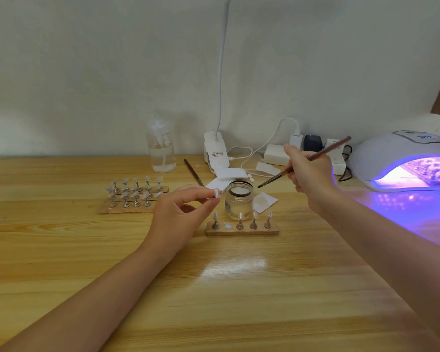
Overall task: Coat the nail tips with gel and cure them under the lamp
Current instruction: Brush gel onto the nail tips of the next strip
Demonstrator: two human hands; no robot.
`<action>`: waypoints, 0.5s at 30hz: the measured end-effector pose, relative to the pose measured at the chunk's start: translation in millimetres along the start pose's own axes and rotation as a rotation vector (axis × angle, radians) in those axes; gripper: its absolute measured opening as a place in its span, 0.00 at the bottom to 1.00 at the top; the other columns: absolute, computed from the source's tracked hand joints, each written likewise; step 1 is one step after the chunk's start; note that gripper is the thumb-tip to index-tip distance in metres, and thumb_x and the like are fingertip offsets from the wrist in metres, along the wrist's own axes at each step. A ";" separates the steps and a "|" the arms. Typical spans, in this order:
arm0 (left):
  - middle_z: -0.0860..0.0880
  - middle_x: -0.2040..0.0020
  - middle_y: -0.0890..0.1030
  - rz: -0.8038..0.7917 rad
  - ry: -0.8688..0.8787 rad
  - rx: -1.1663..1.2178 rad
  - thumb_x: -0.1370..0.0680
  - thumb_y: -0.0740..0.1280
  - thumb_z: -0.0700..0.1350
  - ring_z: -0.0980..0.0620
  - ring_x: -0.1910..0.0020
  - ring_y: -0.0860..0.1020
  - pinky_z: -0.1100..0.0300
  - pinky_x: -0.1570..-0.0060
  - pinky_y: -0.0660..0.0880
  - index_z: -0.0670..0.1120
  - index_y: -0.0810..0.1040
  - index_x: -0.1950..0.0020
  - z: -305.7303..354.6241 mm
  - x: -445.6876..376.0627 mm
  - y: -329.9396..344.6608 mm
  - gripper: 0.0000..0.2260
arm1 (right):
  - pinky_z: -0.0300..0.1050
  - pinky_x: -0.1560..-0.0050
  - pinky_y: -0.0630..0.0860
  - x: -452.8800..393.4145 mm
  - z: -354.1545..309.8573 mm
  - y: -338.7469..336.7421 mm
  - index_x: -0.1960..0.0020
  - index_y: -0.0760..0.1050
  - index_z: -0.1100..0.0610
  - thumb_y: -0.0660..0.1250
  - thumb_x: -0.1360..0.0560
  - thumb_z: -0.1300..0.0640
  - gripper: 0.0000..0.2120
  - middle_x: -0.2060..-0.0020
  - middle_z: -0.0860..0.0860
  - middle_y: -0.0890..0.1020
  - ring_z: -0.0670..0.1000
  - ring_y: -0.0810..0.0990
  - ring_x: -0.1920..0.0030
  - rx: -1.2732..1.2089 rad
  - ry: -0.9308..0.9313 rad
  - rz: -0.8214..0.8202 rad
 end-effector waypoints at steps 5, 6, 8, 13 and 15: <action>0.51 0.57 0.83 -0.010 0.020 -0.022 0.29 0.70 0.36 0.57 0.58 0.80 0.68 0.63 0.75 0.51 0.82 0.59 1.1 -0.3 0.9 0.09 | 0.30 0.81 0.61 29.8 -9.7 -0.7 0.76 0.67 0.56 0.62 0.23 0.50 0.24 0.85 0.44 0.66 0.41 0.64 0.84 -0.255 -0.129 0.009; 0.51 0.57 0.83 -0.012 0.021 -0.028 0.29 0.70 0.36 0.57 0.57 0.80 0.67 0.63 0.75 0.51 0.82 0.59 1.2 -0.5 1.2 0.09 | 0.30 0.81 0.61 38.4 -13.1 1.5 0.76 0.67 0.55 0.62 0.22 0.50 0.24 0.84 0.45 0.66 0.41 0.64 0.83 -0.291 -0.193 -0.003; 0.51 0.57 0.83 -0.013 0.018 -0.028 0.29 0.70 0.37 0.56 0.57 0.80 0.65 0.62 0.76 0.51 0.82 0.59 1.1 -0.2 1.7 0.09 | 0.31 0.79 0.62 55.1 -18.2 5.1 0.73 0.68 0.56 0.60 0.22 0.49 0.22 0.83 0.47 0.67 0.42 0.65 0.82 -0.318 -0.322 -0.026; 0.49 0.57 0.83 -0.028 0.037 -0.020 0.29 0.70 0.37 0.53 0.57 0.80 0.60 0.61 0.77 0.51 0.82 0.57 3.1 0.6 2.1 0.08 | 0.38 0.74 0.69 78.0 -21.2 20.2 0.64 0.75 0.53 0.58 0.27 0.45 0.16 0.76 0.51 0.77 0.46 0.72 0.76 -0.232 -0.490 -0.158; 0.49 0.58 0.83 -0.034 0.047 -0.028 0.29 0.70 0.37 0.54 0.57 0.80 0.60 0.62 0.76 0.50 0.82 0.57 3.7 1.2 2.5 0.08 | 0.36 0.72 0.71 84.3 -19.7 23.2 0.63 0.76 0.53 0.60 0.24 0.46 0.15 0.72 0.51 0.79 0.44 0.74 0.73 -0.185 -0.541 -0.189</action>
Point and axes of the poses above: each hand's wrist, its own x-axis away from the middle knuckle, its own y-axis out of the palm, z = x × y, the point moved 8 cm from there along -x, towards the middle knuckle
